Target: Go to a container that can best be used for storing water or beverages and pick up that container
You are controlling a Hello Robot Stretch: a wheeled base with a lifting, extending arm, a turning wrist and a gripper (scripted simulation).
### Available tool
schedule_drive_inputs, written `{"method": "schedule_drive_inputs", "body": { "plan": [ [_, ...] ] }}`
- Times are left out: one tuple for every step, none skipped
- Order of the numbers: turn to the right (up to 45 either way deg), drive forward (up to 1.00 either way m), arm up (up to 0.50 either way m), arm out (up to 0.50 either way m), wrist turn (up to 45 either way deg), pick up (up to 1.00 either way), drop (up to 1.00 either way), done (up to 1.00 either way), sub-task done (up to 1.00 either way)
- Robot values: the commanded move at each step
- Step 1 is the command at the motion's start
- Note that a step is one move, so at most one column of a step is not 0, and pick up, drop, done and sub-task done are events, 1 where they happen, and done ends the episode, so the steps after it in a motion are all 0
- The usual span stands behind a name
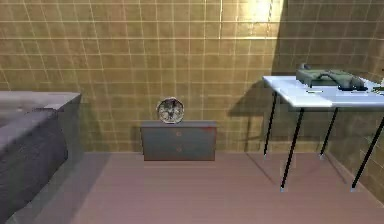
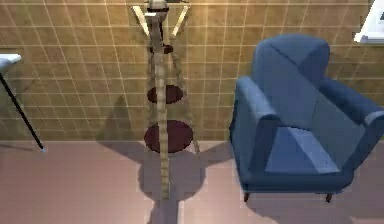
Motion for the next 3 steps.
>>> {"method": "schedule_drive_inputs", "body": {
  "plan": [
    [-45.0,0.0,0.0,0.0,0.0,0.0,0.0,0.0,0.0],
    [-45.0,0.0,0.0,0.0,0.0,0.0,0.0,0.0,0.0],
    [-45.0,0.0,0.0,0.0,0.0,0.0,0.0,0.0,0.0]
  ]
}}
